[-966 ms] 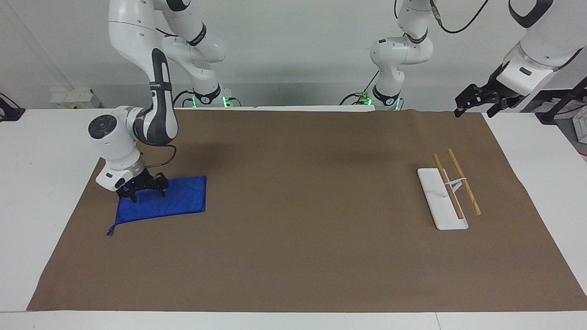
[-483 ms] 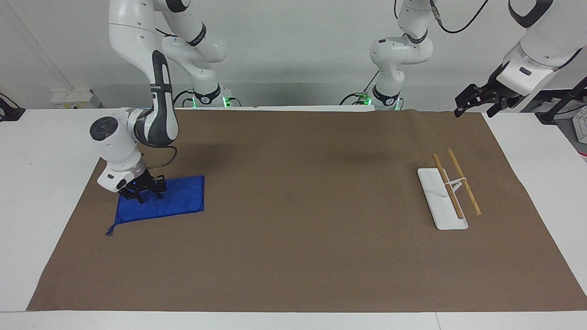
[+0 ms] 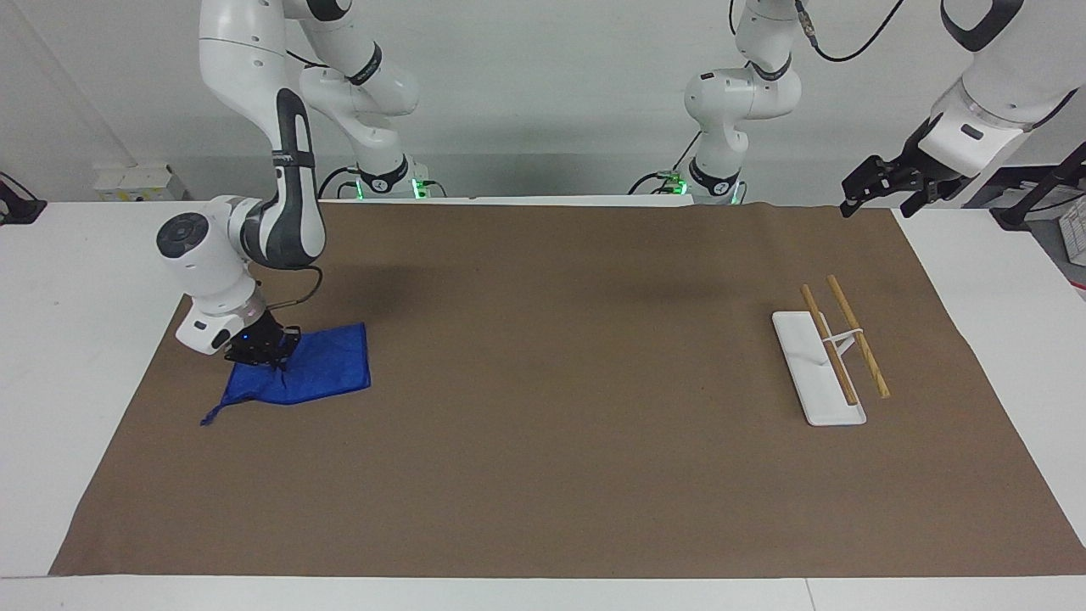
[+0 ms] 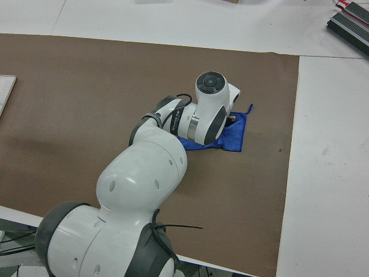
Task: Right arm passes towel to left arm to hang
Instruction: 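Lift the blue towel off the table with the right gripper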
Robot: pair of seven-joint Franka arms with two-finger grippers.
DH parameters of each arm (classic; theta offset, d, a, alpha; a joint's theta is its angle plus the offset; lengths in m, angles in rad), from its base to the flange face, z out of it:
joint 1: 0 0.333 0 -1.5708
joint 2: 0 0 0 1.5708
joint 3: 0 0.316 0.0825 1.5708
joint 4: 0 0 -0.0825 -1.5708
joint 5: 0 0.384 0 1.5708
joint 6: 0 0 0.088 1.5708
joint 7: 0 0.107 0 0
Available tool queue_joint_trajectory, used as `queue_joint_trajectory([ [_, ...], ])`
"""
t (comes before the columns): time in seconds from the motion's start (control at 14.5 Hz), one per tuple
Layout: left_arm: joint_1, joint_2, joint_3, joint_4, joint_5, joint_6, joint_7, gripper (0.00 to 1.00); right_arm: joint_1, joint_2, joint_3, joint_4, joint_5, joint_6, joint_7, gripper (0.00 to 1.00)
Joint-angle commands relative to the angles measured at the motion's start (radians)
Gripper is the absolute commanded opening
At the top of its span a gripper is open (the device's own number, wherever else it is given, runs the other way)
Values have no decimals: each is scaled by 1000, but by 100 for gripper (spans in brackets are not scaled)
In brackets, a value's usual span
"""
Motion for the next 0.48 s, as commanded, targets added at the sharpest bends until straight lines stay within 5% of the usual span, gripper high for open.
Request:
queue_joint_trajectory([
  [0.0,-5,-27,9,-35,-4,18,0,100,-9,-50,31,79,19,-184,65,0],
  [0.41,-5,-27,9,-35,-4,18,0,100,-3,-104,290,324,75,-638,782,0],
])
